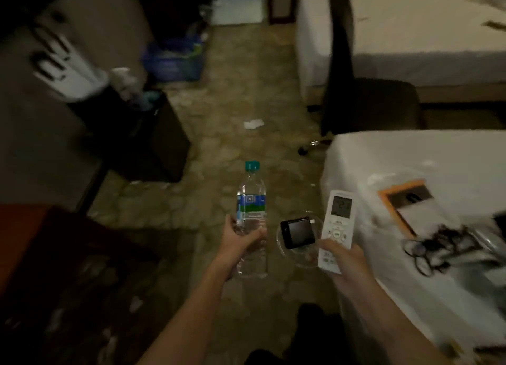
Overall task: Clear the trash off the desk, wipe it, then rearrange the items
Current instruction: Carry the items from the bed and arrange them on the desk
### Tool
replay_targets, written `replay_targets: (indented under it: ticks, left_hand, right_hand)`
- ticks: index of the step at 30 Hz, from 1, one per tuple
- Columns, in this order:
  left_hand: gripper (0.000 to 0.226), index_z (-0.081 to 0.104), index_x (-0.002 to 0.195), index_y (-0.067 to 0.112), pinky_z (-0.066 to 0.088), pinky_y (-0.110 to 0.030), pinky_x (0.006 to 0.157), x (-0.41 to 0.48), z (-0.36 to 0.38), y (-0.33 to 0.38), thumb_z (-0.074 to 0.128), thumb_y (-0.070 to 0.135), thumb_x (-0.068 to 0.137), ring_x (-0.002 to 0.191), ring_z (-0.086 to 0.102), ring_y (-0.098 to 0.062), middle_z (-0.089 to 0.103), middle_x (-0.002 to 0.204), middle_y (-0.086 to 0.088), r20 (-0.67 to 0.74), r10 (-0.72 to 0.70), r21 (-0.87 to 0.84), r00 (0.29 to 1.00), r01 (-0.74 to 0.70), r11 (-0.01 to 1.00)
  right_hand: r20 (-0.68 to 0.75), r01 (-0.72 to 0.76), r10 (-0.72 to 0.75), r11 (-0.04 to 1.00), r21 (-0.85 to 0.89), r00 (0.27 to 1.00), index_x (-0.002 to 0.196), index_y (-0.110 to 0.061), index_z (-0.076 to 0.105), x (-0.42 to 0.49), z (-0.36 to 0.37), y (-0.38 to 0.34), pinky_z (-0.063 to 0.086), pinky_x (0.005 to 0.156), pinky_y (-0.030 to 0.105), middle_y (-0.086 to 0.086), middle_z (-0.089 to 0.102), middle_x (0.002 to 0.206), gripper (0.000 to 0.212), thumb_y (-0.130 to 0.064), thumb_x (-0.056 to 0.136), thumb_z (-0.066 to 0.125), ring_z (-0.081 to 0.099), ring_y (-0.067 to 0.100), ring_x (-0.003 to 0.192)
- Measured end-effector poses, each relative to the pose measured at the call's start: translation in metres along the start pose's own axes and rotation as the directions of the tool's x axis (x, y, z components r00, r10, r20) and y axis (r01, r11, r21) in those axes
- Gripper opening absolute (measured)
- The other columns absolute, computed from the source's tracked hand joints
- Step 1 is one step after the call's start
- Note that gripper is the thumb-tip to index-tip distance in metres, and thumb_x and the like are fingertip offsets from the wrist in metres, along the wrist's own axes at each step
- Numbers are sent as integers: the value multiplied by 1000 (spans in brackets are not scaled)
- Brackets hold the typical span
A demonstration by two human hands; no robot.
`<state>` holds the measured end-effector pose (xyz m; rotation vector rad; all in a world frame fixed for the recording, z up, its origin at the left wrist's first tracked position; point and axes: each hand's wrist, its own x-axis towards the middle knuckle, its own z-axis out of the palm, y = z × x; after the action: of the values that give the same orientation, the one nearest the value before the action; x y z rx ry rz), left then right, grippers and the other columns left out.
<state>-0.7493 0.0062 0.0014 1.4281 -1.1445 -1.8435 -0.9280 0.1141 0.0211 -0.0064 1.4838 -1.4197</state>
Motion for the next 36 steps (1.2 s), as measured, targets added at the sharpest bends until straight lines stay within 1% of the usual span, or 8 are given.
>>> replay_targets:
  ticks: [6,13,16,19,24,27,31,36]
  left_hand:
    - [43,46,108,18,58,-34,74,-24,-116,10,76,9,78,87,68,-23,64,106,-8,-295,8,-129,955,-48,991]
    - [47,43,109,17,56,-31,67,-46,-224,27,76,11,78,89,68,-22,62,109,-10,-607,-5,-201,795,-147,968]
    - [44,40,105,15,55,-25,61,-67,-267,28,75,10,79,88,66,-20,60,108,-9,-757,-51,-230,651,-193,954]
    - [42,40,101,19,55,-35,71,-89,-306,21,75,13,79,92,65,-23,58,109,-9,-862,-141,-290,488,-245,925]
    - [50,37,109,16,53,-38,73,-110,-369,0,76,12,78,92,63,-23,56,107,-6,-919,-279,-367,279,-351,862]
    - [54,37,107,18,53,-51,86,-115,-419,-17,79,11,74,97,65,-32,57,112,-11,-912,-321,-401,254,-389,830]
    - [59,35,113,14,55,-36,79,-110,-491,-29,79,11,73,94,65,-24,58,110,-9,-915,-316,-394,252,-384,835]
    - [64,33,115,16,54,-42,86,-108,-573,-35,80,11,72,94,64,-21,57,110,-4,-913,-328,-396,242,-336,855]
  right_hand:
    - [224,-87,141,968,-234,964,120,-8,52,8,127,33,50,69,35,11,61,106,41,2,82,65,59,26,92]
    - [444,-81,320,874,-479,837,118,-2,50,18,268,65,50,66,38,17,61,106,42,3,80,66,59,30,91]
    - [519,-38,422,801,-597,743,120,0,50,13,333,84,50,64,38,20,61,109,43,4,81,66,61,32,89]
    - [580,53,480,739,-672,658,118,-1,51,1,391,109,53,74,45,20,62,108,39,3,82,65,61,34,93]
    - [591,105,591,653,-750,550,106,-7,56,-20,463,168,51,79,50,19,64,102,27,5,83,62,61,36,91]
    - [577,133,627,609,-782,523,114,-8,55,-31,506,211,51,86,54,20,63,109,35,4,82,64,60,39,101]
    - [548,160,658,555,-817,517,127,-8,52,-45,562,270,47,95,55,16,63,115,49,0,81,66,60,36,106]
    - [545,222,666,510,-831,510,124,-13,52,-59,624,325,51,91,53,13,63,112,46,1,82,65,61,34,103]
